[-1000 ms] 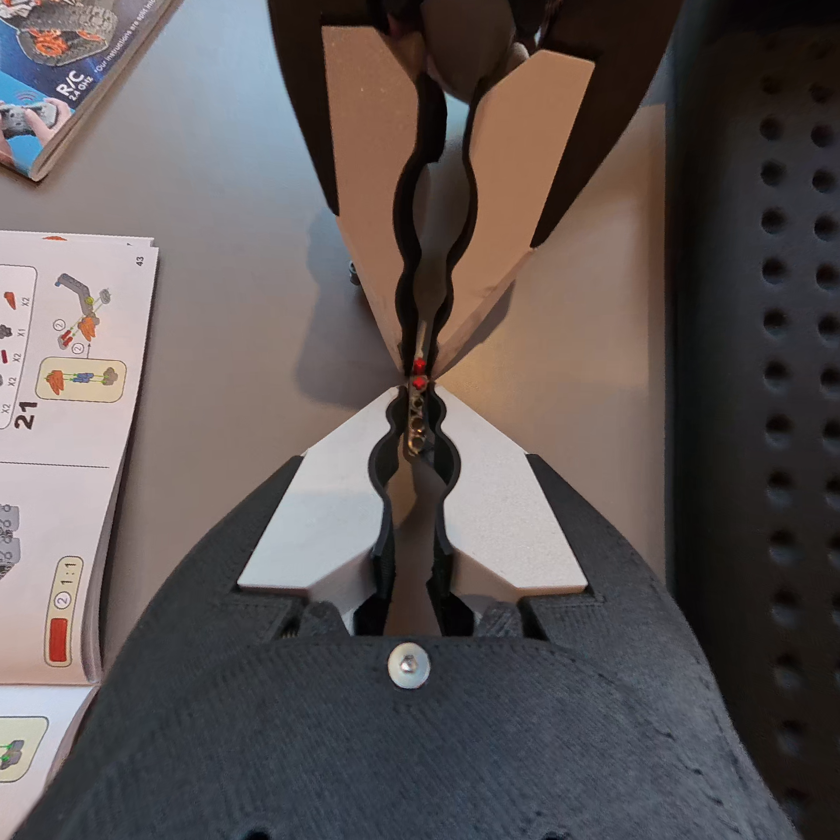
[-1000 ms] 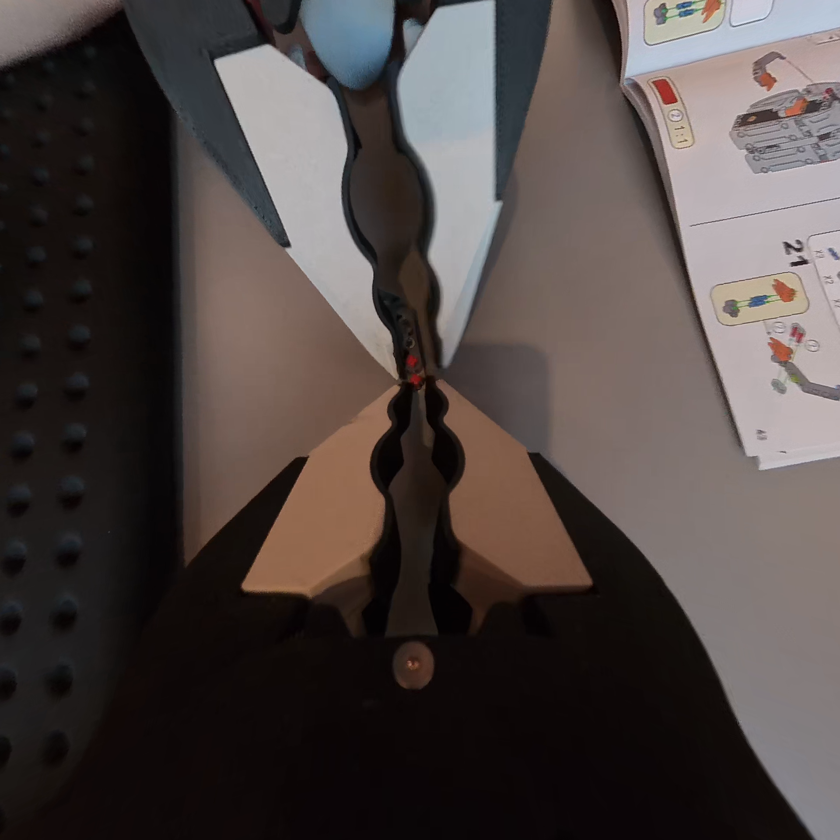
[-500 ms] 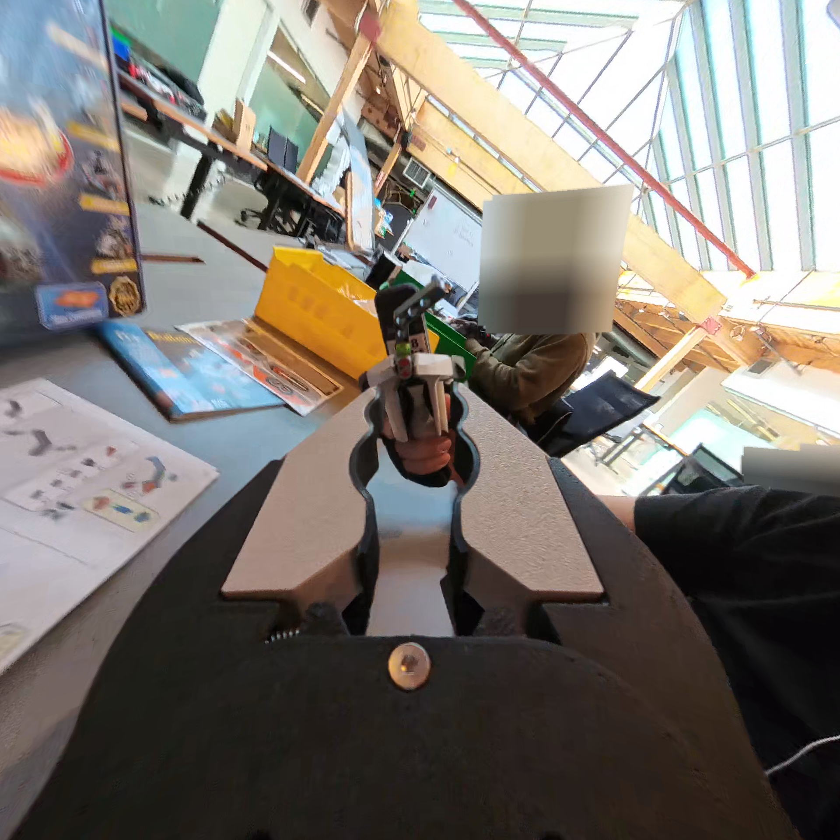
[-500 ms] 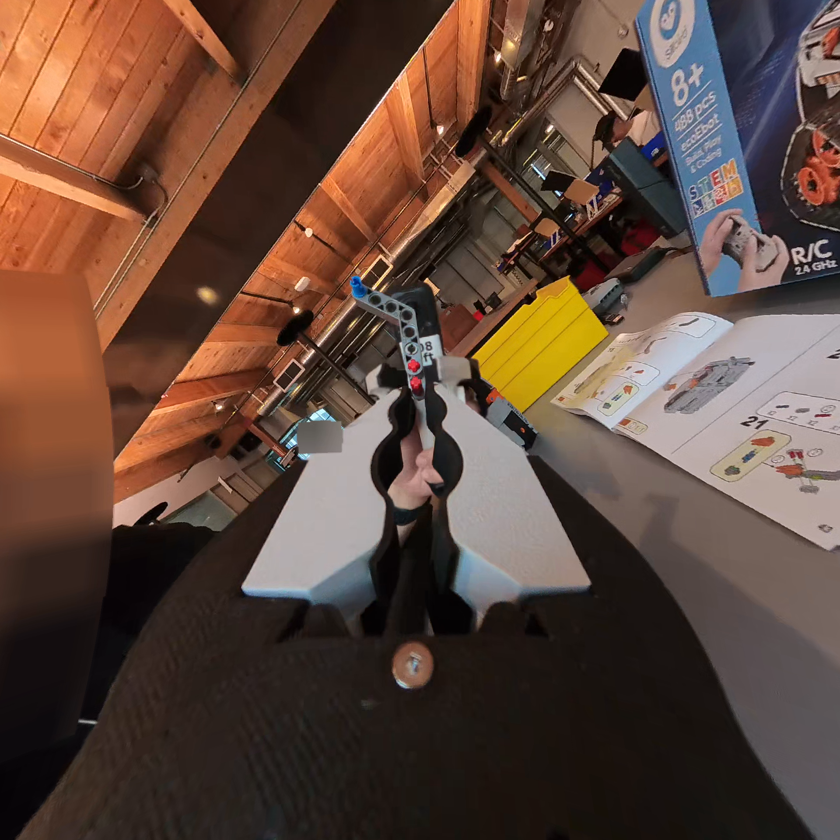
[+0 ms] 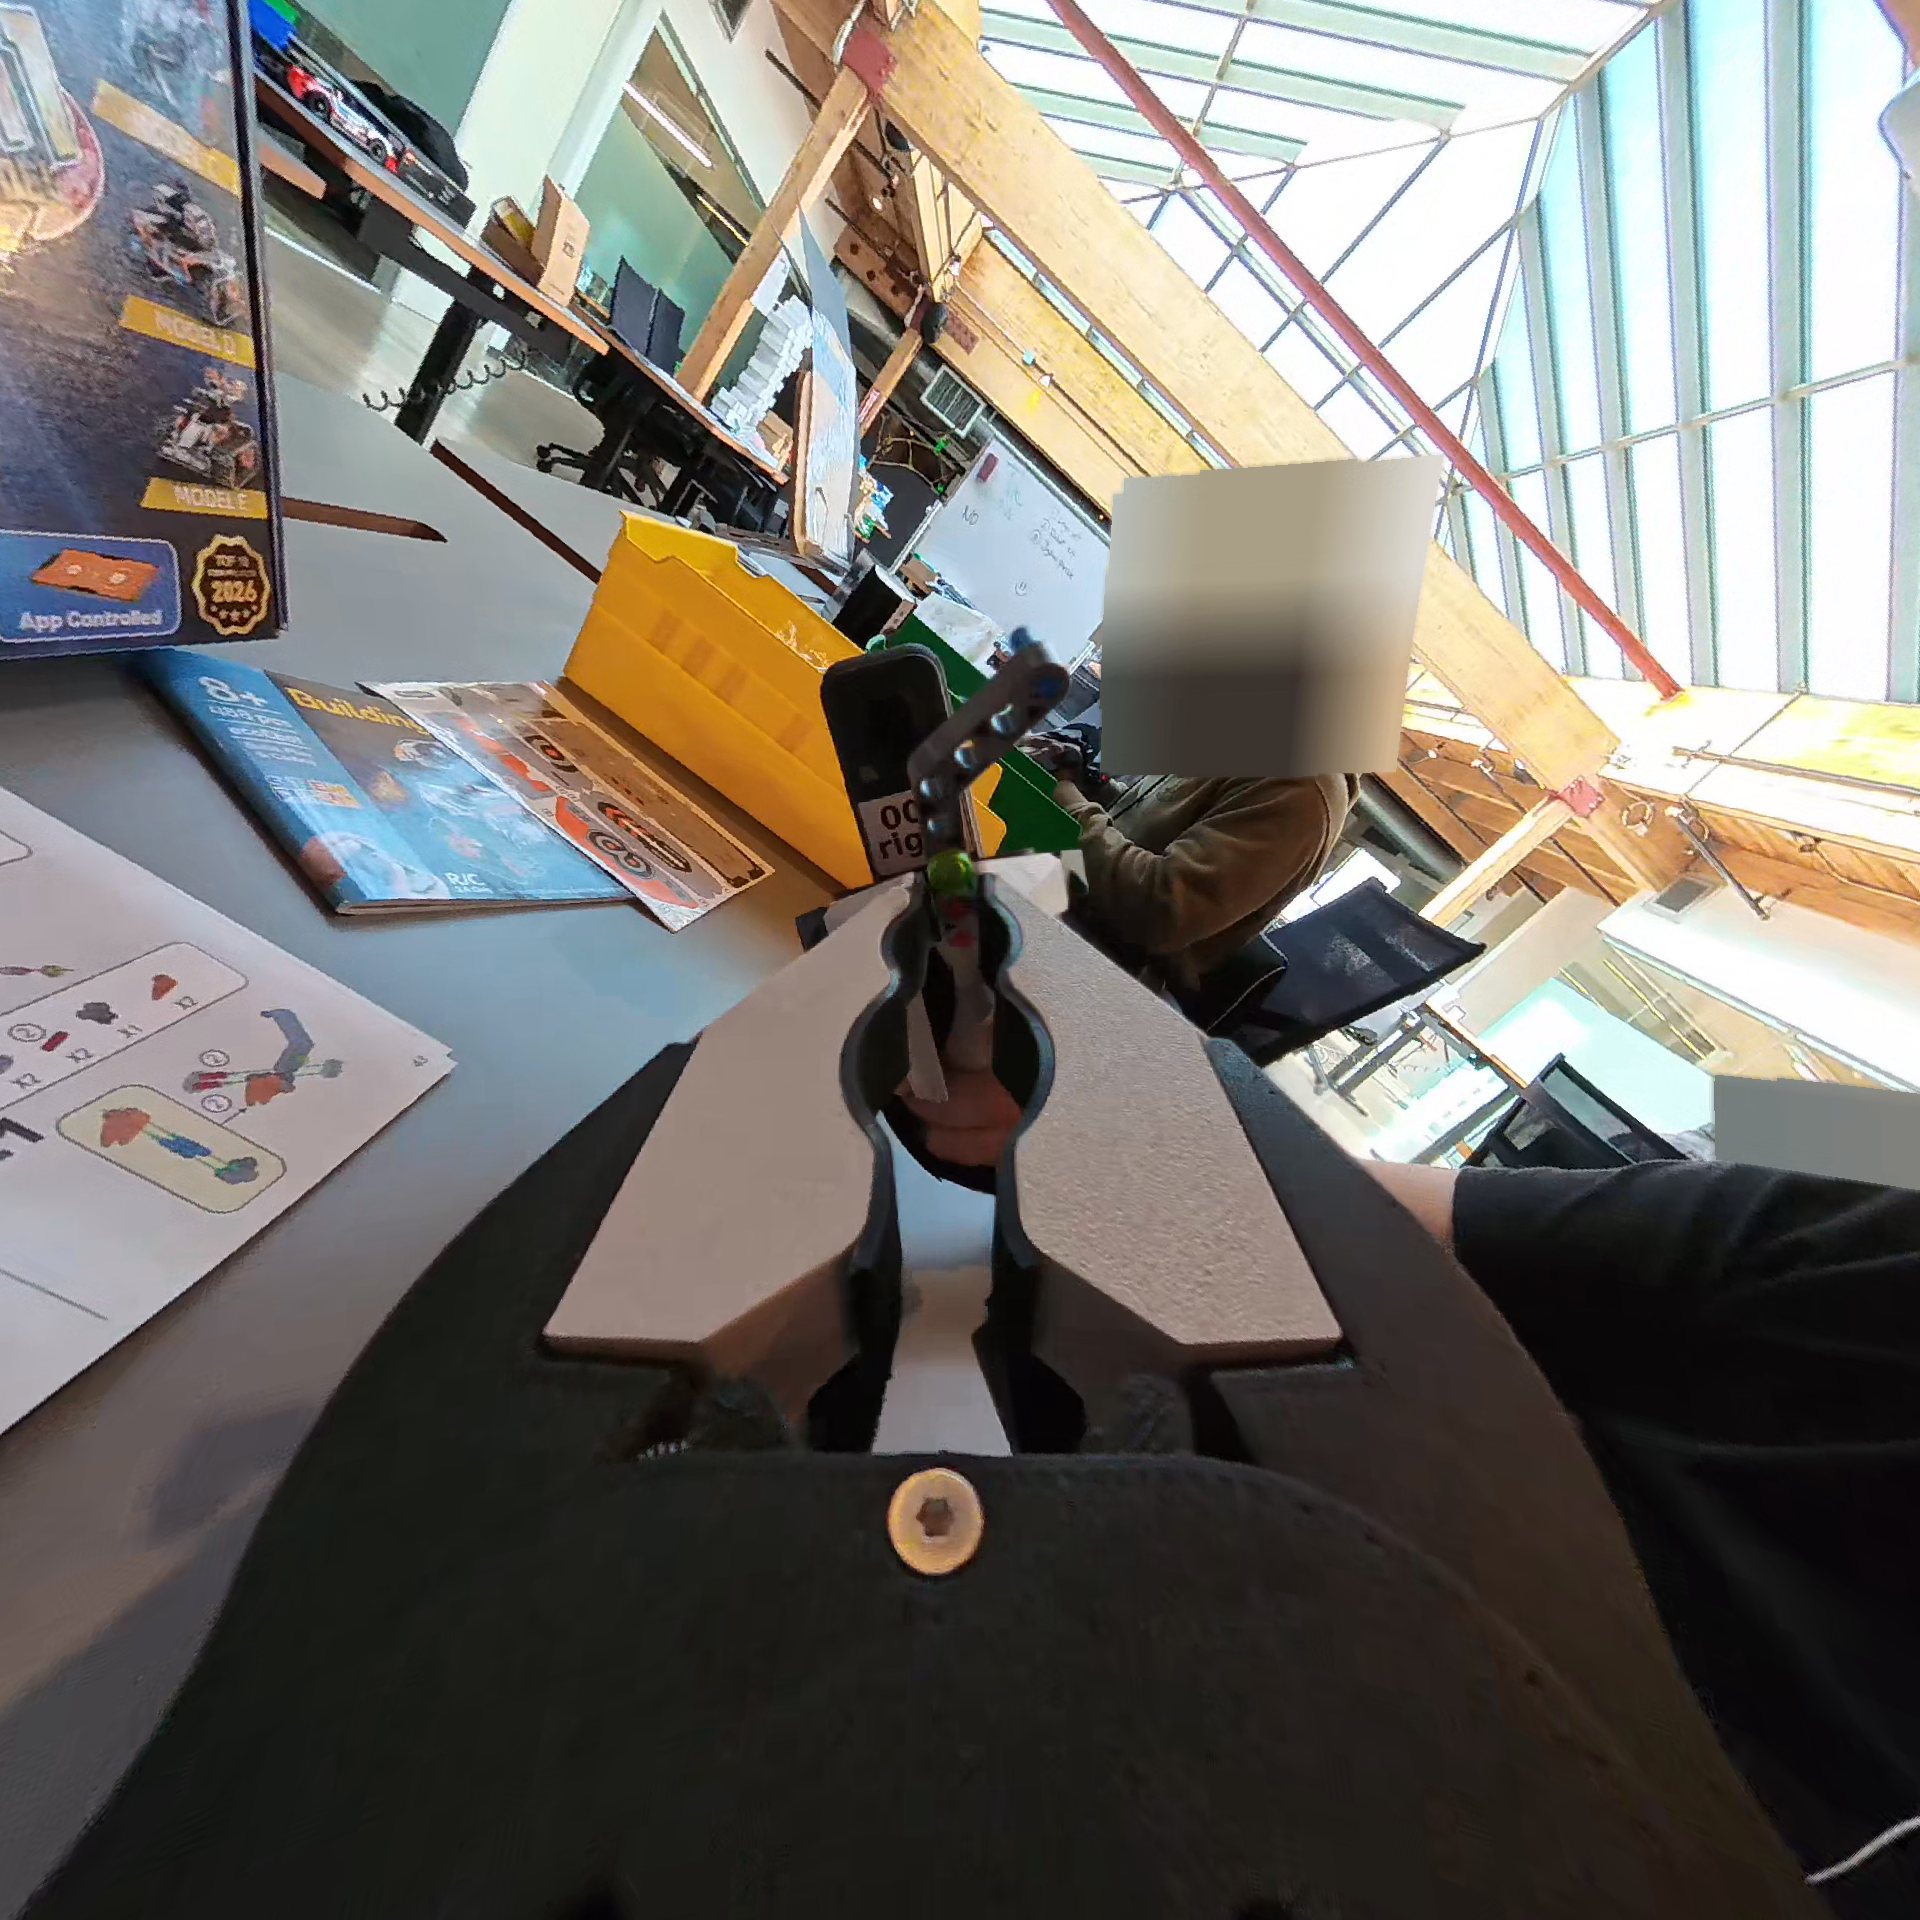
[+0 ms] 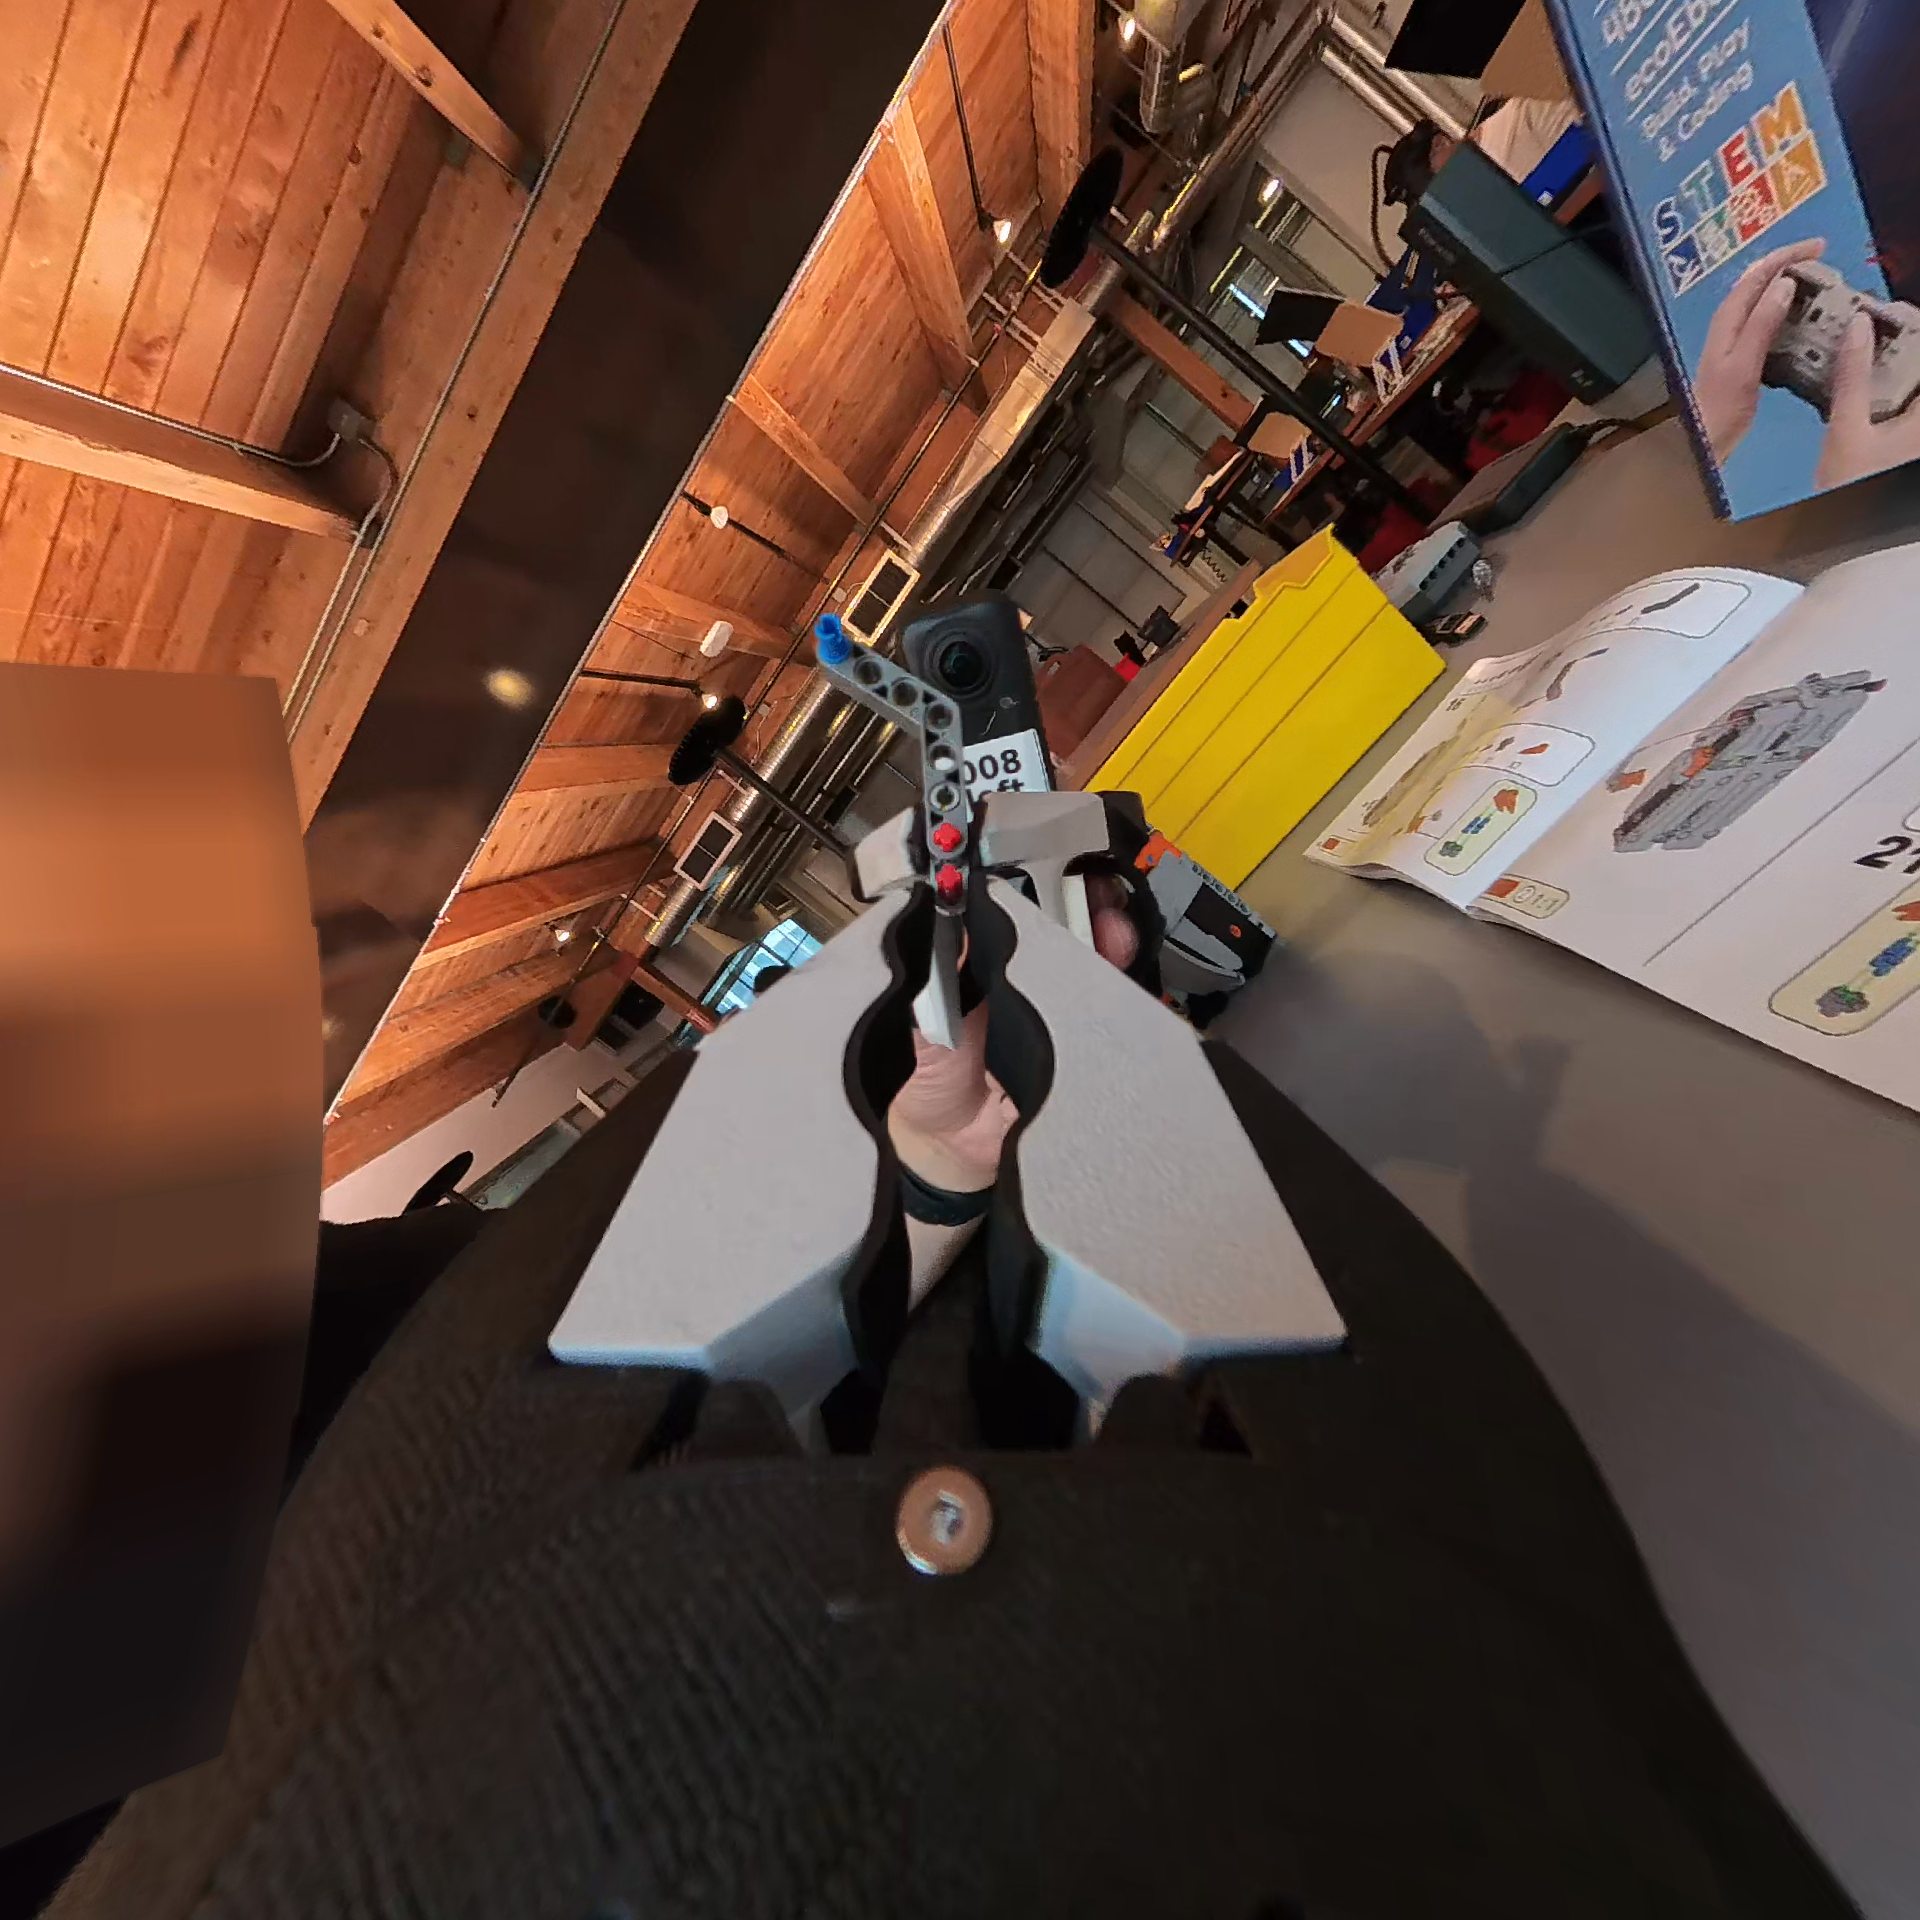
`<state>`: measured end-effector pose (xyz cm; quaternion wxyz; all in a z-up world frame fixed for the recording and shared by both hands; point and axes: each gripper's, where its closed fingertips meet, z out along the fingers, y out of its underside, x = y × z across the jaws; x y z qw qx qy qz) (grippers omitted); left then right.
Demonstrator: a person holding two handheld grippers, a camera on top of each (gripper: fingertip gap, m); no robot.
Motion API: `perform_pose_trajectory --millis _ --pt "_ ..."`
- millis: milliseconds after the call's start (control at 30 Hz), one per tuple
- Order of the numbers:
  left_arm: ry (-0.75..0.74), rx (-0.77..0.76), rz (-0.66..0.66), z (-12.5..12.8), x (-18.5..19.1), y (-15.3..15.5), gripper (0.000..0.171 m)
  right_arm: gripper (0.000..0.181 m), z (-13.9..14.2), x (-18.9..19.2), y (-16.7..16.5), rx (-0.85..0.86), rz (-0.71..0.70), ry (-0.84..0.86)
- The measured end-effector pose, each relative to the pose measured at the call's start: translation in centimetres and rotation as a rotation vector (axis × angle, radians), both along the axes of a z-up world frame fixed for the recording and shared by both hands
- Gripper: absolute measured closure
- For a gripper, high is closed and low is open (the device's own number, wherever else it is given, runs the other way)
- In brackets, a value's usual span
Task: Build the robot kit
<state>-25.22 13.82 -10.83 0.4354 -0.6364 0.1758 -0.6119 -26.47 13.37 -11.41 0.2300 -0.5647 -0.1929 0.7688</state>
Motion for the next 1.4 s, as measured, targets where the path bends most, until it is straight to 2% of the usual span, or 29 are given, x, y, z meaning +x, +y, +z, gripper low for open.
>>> perform_pose_trajectory --millis 200,333,467,567,633,733,800,933,1167,1400 --pt "0.055 0.015 0.000 -0.4 -0.2 -0.1 0.166 0.175 -0.3 -0.4 -0.1 0.007 0.010 -0.009" --pt "0.033 -0.059 -0.047 -0.8 -0.6 -0.3 0.167 0.172 -0.7 0.0 -0.3 0.074 0.042 -0.058" --pt "0.044 -0.113 -0.096 -1.4 -0.9 -0.5 0.167 0.165 -1.2 0.1 -0.4 0.054 0.062 -0.077" --pt "0.054 -0.138 -0.124 -1.7 -0.8 -0.7 0.167 0.167 -1.5 -0.1 -0.4 0.042 0.072 -0.082" --pt "0.065 -0.145 -0.138 -2.0 -0.6 -0.9 0.166 0.176 -1.7 -0.1 -0.5 0.053 0.082 -0.092" --pt "0.087 -0.163 -0.155 -2.5 -0.4 -1.0 0.166 0.172 -2.0 -0.1 -0.5 0.055 0.094 -0.111" --pt "0.083 -0.173 -0.160 -2.7 -0.3 -1.0 0.166 0.177 -2.2 -0.1 -0.7 0.047 0.111 -0.116" --pt "0.053 -0.182 -0.144 -2.7 -0.3 -0.6 0.166 0.177 -2.3 0.1 -0.3 0.068 0.082 -0.131" --pt "0.041 -0.196 -0.110 -2.9 -0.4 0.0 0.154 0.177 -2.0 1.0 1.4 0.021 -0.001 -0.083" --pt "0.064 -0.127 -0.042 -2.9 0.1 0.5 0.166 0.177 -1.9 0.7 1.4 0.009 -0.004 -0.068"
